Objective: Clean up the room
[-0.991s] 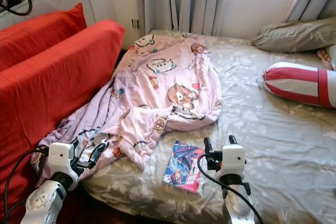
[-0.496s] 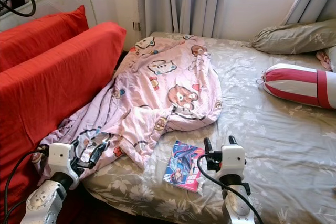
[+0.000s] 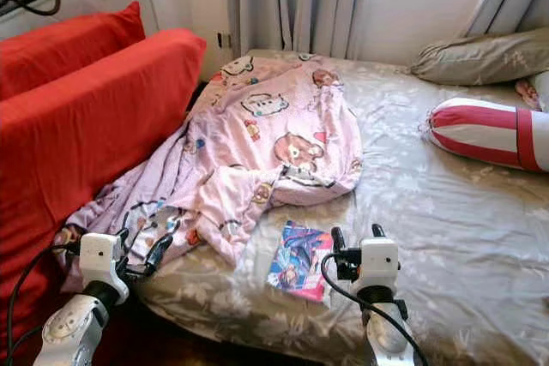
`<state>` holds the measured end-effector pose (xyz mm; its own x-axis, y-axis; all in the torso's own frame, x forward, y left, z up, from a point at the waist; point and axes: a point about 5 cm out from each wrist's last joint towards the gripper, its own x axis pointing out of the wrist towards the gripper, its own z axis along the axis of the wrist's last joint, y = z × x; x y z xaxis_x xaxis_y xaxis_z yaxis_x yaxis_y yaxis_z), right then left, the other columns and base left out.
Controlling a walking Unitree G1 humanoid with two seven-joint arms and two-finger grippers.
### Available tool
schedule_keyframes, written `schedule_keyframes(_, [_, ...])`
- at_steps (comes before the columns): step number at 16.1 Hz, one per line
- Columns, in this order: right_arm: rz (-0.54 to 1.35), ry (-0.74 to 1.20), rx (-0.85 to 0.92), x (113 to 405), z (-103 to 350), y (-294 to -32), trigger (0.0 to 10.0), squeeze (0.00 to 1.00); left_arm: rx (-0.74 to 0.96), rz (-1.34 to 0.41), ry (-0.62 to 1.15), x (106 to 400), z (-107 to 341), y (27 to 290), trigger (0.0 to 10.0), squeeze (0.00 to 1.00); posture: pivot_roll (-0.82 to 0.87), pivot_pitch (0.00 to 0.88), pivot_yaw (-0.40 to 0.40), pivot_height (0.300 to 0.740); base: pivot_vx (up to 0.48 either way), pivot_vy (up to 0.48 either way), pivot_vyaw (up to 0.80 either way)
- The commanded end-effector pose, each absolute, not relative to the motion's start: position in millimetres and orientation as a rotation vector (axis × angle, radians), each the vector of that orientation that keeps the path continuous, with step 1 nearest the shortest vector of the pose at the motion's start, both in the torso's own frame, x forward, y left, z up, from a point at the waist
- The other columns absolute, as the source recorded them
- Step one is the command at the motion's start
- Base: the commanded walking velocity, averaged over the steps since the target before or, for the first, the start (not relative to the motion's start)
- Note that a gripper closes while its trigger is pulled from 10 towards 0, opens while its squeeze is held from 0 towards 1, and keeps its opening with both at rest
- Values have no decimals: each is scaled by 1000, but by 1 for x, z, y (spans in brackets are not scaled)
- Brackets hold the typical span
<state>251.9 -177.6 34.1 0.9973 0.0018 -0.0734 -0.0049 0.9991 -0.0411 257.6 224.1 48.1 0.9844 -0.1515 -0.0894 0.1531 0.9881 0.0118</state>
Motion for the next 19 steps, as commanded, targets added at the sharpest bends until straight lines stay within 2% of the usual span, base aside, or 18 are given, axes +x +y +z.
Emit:
schedule_keyframes(1, [8,77,-40,252,33,-177,10000,0,17,-148,95,257,48,225,10000,0,-21,35,-42,665,0,0,0])
schedule_keyframes(2, [9,76,-36,252,33,-176,10000,0,17,-148,96,257,48,225,10000,0,-21,35,-42,665,0,0,0])
schedule_keyframes(3, [9,74,-31,252,33,-176,10000,690,20,-148,97,257,48,224,10000,0,-21,35,-42,665,0,0,0])
schedule_keyframes(4, [8,69,-20,251,33,-176,10000,1000,25,-150,100,257,47,224,10000,0,-22,35,-41,665,0,0,0])
schedule_keyframes(9, [9,69,-4,251,33,-176,10000,1000,37,-142,108,257,46,224,10000,0,-21,36,-41,665,0,0,0])
schedule_keyframes(10, [12,73,-13,252,33,-175,10000,0,36,-143,110,257,46,224,10000,0,-21,36,-42,665,0,0,0])
schedule_keyframes(15, [11,78,-10,252,32,-175,10000,0,47,-139,128,257,44,225,10000,0,-20,37,-40,665,0,0,0])
schedule_keyframes(19, [15,91,-9,251,29,-174,10000,0,38,-143,135,257,43,225,10000,0,-20,37,-38,665,294,0,0])
